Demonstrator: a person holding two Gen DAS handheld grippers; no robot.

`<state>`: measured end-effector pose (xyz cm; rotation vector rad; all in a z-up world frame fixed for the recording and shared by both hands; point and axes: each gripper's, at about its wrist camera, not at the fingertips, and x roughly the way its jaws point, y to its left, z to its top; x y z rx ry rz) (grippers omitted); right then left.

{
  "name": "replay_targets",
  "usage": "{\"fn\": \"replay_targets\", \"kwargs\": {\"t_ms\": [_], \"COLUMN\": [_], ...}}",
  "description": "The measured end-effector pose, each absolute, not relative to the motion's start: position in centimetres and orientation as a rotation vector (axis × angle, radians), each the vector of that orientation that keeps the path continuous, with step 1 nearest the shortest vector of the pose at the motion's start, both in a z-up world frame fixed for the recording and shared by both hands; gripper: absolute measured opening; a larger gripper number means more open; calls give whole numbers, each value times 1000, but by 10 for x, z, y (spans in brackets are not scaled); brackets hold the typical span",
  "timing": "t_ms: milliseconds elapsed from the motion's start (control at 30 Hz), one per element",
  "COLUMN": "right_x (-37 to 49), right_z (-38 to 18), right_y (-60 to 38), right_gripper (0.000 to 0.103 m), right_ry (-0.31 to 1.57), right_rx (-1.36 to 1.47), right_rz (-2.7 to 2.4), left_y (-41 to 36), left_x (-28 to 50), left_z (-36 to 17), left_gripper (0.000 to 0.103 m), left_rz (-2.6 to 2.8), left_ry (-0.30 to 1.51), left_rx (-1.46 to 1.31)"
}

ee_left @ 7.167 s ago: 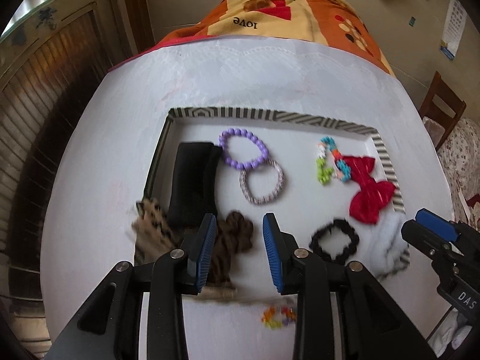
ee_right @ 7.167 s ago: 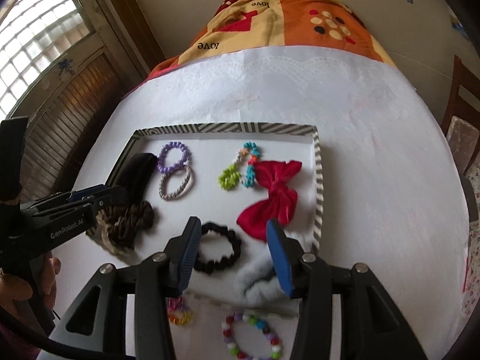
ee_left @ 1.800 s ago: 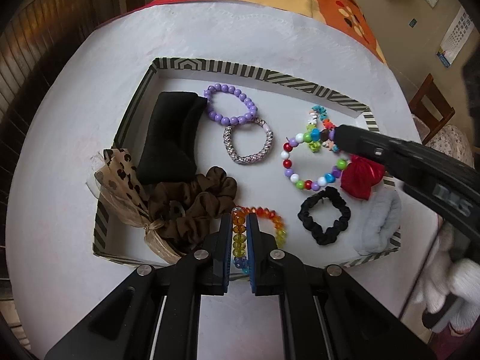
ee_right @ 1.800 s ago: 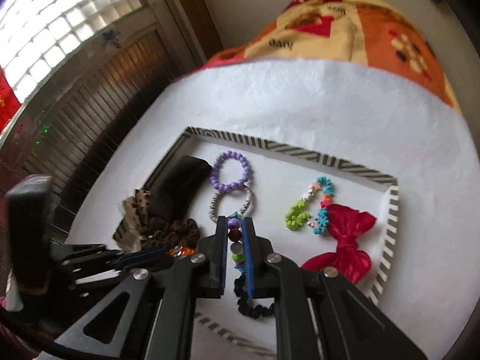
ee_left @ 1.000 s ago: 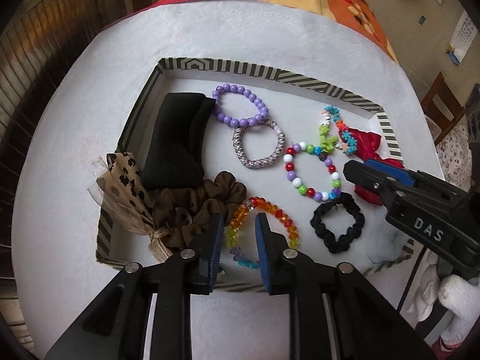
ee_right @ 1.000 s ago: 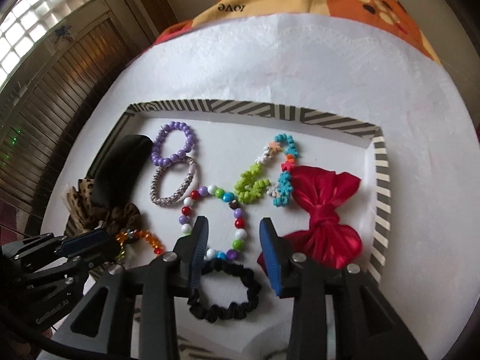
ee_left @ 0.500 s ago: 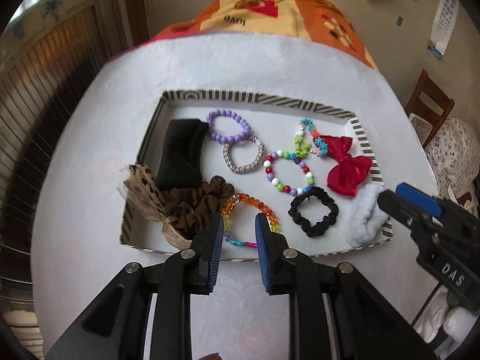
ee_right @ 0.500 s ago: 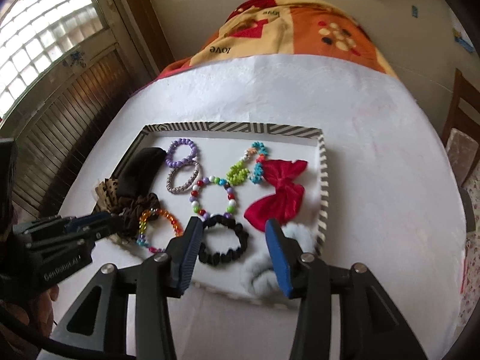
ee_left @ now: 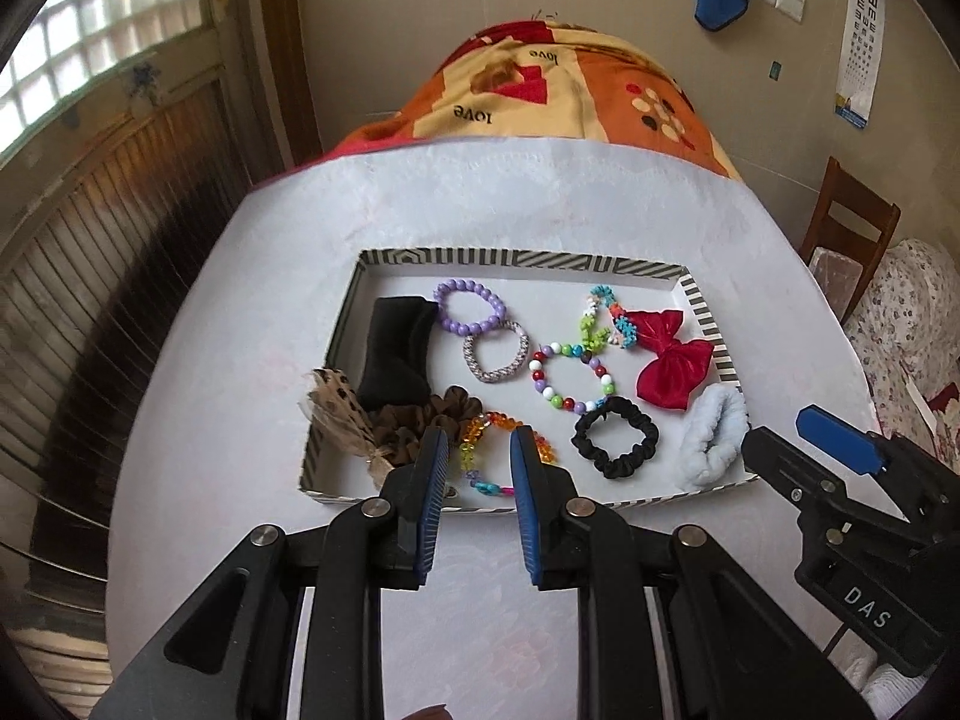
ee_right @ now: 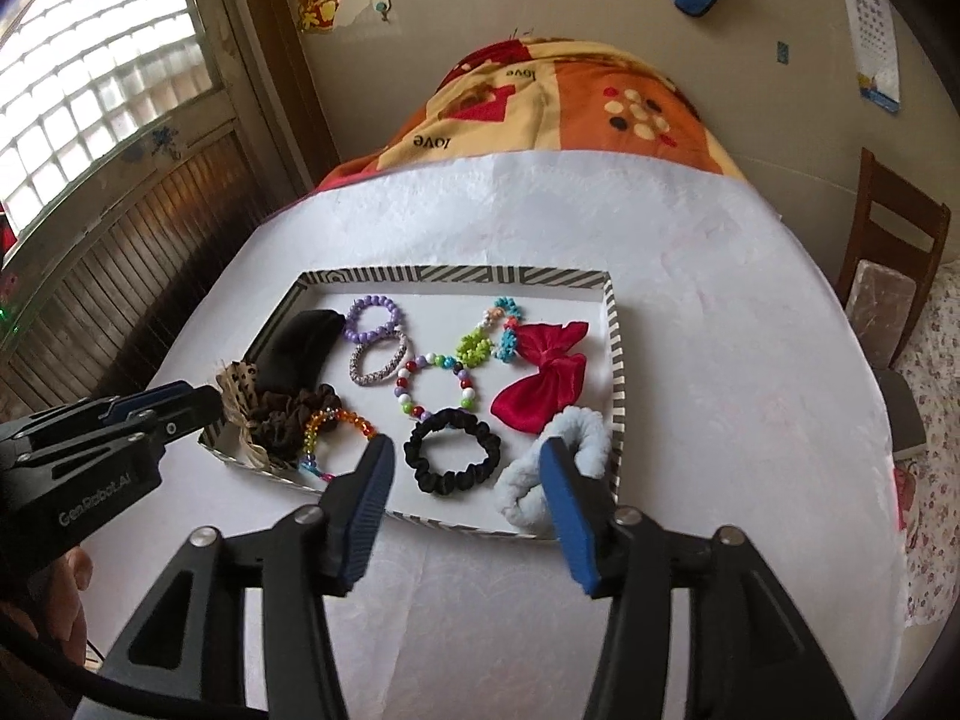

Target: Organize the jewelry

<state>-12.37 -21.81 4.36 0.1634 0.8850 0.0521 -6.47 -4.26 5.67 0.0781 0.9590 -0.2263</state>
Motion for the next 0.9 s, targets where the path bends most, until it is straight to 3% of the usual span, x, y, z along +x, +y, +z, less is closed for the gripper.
{"fn": "replay_targets", "kwargs": {"t_ms": [200, 367, 900], "right_x": [-130, -133, -138], "right_z": [54, 61, 63], "right_y": [-210, -206, -204], "right_gripper": [57, 63, 64], "right_ry": [861, 845, 849], "right_rx": [148, 137, 127], "right_rz": [48, 33, 23], "left_y": [-35, -32, -30], "left_x": [-74, -77, -82], "left_z": [65, 71, 74], "left_gripper": [13, 13, 13], "left_rz": [-219, -218, -213], "left_ry": [932, 919, 913], "left_rx": [76, 75, 70]}}
